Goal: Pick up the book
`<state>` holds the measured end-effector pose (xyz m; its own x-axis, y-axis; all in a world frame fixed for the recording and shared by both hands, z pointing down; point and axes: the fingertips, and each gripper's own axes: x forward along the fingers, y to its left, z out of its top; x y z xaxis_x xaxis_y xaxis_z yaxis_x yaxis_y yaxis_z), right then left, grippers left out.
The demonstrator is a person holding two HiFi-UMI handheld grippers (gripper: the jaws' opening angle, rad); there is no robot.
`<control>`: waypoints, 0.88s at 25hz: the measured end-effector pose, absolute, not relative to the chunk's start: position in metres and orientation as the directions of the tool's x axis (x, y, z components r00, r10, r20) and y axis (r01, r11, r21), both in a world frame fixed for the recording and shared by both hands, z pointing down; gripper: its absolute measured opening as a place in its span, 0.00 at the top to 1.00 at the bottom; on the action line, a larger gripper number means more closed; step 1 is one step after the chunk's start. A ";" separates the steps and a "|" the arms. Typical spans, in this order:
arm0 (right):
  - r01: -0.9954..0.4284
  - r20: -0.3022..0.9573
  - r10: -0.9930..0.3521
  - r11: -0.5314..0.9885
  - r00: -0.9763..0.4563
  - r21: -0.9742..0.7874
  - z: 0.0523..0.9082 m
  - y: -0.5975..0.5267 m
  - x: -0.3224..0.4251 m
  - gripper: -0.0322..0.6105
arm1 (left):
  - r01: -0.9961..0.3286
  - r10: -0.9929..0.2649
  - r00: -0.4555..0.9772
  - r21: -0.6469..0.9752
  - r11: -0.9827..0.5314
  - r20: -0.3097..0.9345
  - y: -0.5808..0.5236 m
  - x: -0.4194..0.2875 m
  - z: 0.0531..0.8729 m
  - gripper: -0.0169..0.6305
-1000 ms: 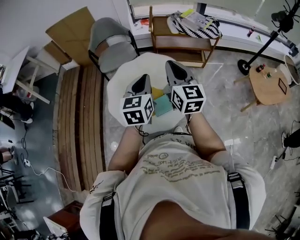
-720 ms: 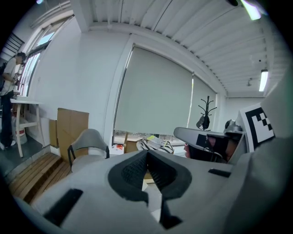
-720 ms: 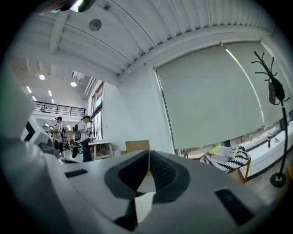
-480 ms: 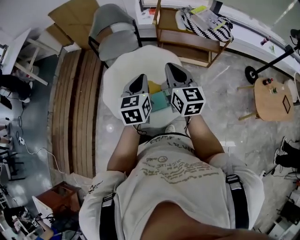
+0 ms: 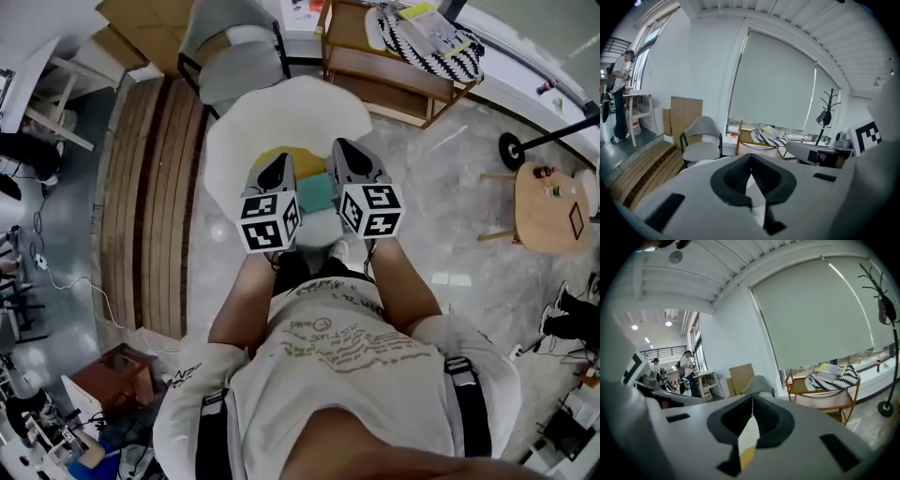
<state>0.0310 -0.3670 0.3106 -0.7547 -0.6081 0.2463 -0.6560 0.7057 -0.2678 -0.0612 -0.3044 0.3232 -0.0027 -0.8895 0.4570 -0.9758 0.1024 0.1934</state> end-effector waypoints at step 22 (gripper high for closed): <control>-0.758 0.632 -0.486 0.596 -0.603 -0.265 0.528 -0.330 0.020 0.90 | -0.927 -0.673 0.176 0.351 0.134 0.719 -0.257 -0.091 0.558 0.94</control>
<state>0.0202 -0.3298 0.5280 -0.6030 -0.4863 0.6323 -0.7582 0.5957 -0.2649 -0.0908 -0.2574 0.5585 0.1756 -0.6726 0.7189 -0.9266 0.1336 0.3514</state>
